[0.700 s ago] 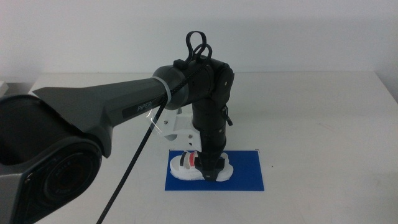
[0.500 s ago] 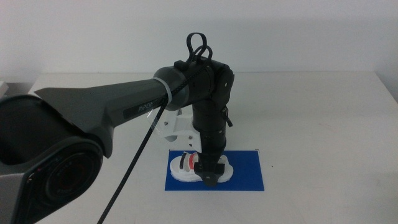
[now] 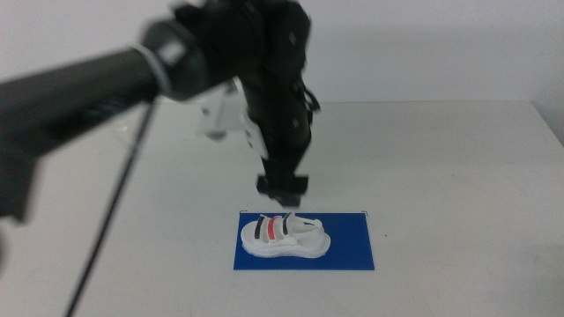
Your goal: Use one arm to grab the shoe from the table and place it on the mat.
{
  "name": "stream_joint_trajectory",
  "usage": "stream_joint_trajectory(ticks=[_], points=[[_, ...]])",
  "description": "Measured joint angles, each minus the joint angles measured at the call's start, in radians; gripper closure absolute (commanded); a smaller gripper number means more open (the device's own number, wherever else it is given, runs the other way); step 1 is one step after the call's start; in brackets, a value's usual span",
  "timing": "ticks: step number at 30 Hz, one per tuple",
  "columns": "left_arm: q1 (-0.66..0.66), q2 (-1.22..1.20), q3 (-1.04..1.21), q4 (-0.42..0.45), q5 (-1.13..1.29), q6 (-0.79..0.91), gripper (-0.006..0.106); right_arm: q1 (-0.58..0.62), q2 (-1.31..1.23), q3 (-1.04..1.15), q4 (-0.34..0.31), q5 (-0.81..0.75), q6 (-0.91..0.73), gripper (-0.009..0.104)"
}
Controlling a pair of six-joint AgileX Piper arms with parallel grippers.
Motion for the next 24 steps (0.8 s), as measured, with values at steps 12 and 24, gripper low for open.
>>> stream_joint_trajectory(ticks=[12, 24], points=[[0.0, -0.28, 0.0, 0.376, 0.024, 1.095, 0.007, 0.0, 0.0, 0.0, 0.0, 0.0, 0.0, 0.031], [0.044, -0.443, 0.069, 0.669, 0.022, 1.685, 0.007, 0.0, 0.0, 0.0, 0.0, 0.0, 0.0, 0.031]])
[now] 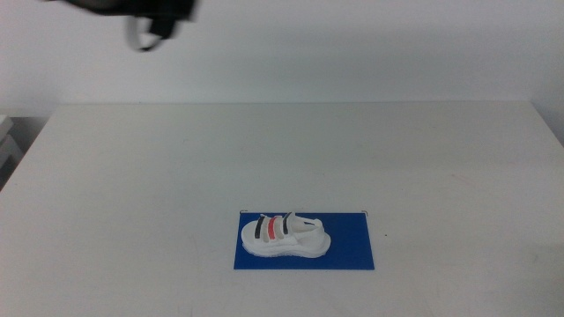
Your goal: Use one arm to grab the shoe from the table and place it on the mat.
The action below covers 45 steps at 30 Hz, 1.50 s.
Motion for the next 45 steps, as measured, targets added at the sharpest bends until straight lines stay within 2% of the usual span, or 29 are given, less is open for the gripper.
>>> stream_joint_trajectory(ticks=[3, 6, 11, 16, 25, 34, 38, 45], points=[[0.095, -0.12, 0.127, -0.037, -0.01, 0.009, 0.007, 0.0, 0.0, 0.0, 0.0, 0.0, 0.0, 0.031], [0.238, -0.283, 0.315, -0.08, -0.123, 0.009, 0.007, 0.0, 0.0, 0.0, 0.0, 0.0, 0.0, 0.031], [0.45, -0.575, 0.707, -0.121, -0.471, 0.003, 0.007, 0.0, 0.0, 0.0, 0.0, 0.0, 0.0, 0.031], [0.579, -0.825, 1.029, -0.127, -0.757, -0.028, 0.007, 0.0, 0.0, 0.0, 0.0, 0.0, 0.0, 0.031], [0.617, -1.071, 1.36, -0.127, -0.952, -0.127, 0.007, 0.0, 0.0, 0.0, 0.0, 0.0, 0.0, 0.031], [0.618, -1.37, 1.654, -0.114, -1.221, -0.147, 0.007, 0.0, 0.0, 0.0, 0.0, 0.0, 0.0, 0.031], [0.618, -1.459, 1.73, -0.2, -1.218, -0.116, 0.007, 0.0, 0.0, 0.0, 0.0, 0.0, 0.0, 0.031], [0.619, -1.515, 1.747, -0.52, -1.185, 0.22, 0.007, 0.0, 0.0, 0.0, 0.0, 0.0, 0.0, 0.031]])
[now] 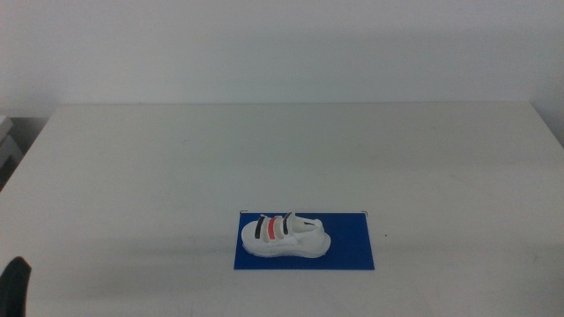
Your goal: Use one arm to grab the shoe from the table and place it on the mat.
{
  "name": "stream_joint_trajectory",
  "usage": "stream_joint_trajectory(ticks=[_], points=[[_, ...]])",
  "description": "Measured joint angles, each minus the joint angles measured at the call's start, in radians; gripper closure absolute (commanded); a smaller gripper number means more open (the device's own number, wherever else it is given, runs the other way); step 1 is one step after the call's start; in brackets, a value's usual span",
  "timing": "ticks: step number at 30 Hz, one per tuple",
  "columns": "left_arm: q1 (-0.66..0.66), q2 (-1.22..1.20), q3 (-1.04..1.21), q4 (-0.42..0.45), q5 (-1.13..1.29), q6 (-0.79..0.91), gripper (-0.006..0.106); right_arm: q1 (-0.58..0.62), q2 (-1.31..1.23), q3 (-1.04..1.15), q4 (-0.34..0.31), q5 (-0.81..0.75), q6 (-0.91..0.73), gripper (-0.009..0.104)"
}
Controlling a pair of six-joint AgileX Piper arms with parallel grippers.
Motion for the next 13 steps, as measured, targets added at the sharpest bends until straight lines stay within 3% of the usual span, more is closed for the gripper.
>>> stream_joint_trajectory(ticks=[4, 13], points=[[0.002, -0.001, 0.0, -0.09, 0.015, 0.136, 0.007, 0.0, 0.0, 0.0, 0.0, 0.0, 0.0, 0.031], [0.002, -0.001, 0.0, -0.104, 0.019, 0.177, 0.007, 0.0, 0.0, 0.0, 0.0, 0.0, 0.0, 0.031]])
